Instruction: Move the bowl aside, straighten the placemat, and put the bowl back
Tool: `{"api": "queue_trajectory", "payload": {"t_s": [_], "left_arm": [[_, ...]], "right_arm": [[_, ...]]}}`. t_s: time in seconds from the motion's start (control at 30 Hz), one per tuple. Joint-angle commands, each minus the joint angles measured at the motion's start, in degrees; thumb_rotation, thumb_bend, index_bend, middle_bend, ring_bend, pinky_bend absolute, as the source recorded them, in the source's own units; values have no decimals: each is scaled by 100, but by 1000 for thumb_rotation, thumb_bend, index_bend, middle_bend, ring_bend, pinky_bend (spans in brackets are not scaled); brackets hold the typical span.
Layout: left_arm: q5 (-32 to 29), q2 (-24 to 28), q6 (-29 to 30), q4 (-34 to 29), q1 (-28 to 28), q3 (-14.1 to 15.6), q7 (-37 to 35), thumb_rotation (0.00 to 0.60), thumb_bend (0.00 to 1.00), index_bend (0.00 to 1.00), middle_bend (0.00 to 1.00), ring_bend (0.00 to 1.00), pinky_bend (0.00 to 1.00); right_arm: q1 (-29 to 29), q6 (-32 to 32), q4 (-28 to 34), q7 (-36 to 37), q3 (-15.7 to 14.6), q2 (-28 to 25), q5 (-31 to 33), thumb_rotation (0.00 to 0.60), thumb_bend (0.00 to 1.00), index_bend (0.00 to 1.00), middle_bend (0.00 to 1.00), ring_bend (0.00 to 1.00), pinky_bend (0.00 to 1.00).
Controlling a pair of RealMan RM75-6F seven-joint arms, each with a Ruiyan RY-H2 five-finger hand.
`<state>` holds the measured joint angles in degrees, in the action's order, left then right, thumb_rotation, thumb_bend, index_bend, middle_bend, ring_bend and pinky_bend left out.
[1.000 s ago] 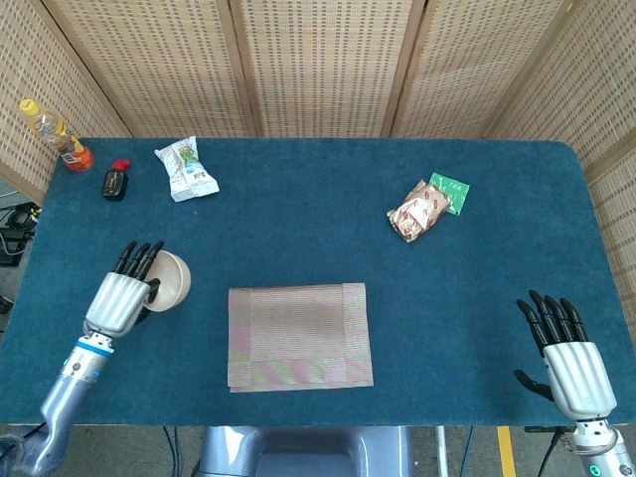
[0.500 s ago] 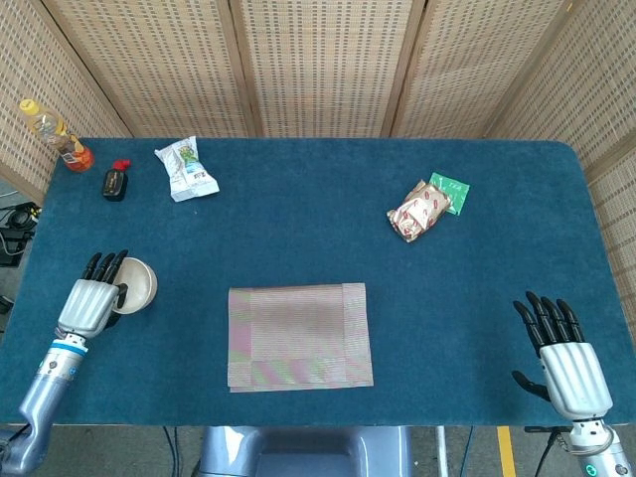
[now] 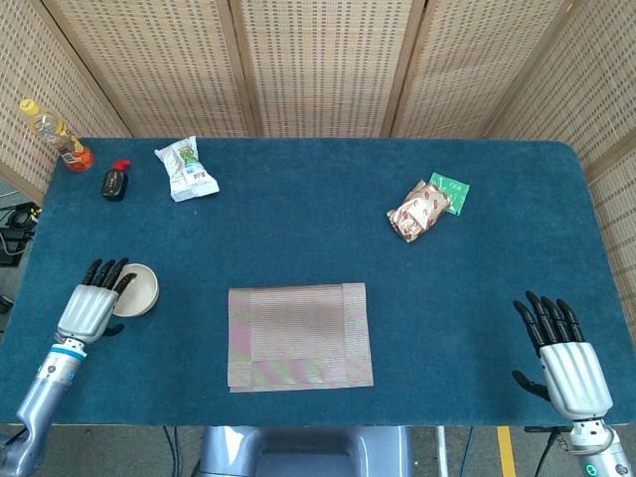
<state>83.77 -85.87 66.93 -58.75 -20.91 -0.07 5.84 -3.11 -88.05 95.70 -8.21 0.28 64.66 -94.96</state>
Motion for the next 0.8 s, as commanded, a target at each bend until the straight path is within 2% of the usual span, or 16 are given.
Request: {"api": "queue_trajectory", "payload": {"t_s": [0.03,0.17,0.27,0.4,0.57,0.8], "left_arm": [[123,306,312,-390,66,-36,-6,600,102,57,0,0,0],[242,636,583,-855,123,-39,161,600,101,1,0,0,0],[318,946,731,-1393,171,-21,322,600,101,14,0,0,0],[572,1158,1036,-2056,222,3,351,600,122,187,0,0,0],[959,1130,1108,-2729,176,125,929,600,126,269,0,0,0],[1256,583,736,-3278,59,343,1761,600,182,375,0,0,0]], "right_arm": [[-3,9,-6,7,3,4,13,600,13,0,0,0,0],[-6,19,-3,19,8,1,30,600,13,0,0,0,0],[-1,3,4,24,6,-6,14,600,13,0,0,0,0],[1,-7,6,25,5,-7,3,600,14,0,0,0,0],[7,-17,19,15,-2,-12,-11,600,13,0,0,0,0],[10,-25,20,119,20,-53,35,600,13,0,0,0,0]]}}
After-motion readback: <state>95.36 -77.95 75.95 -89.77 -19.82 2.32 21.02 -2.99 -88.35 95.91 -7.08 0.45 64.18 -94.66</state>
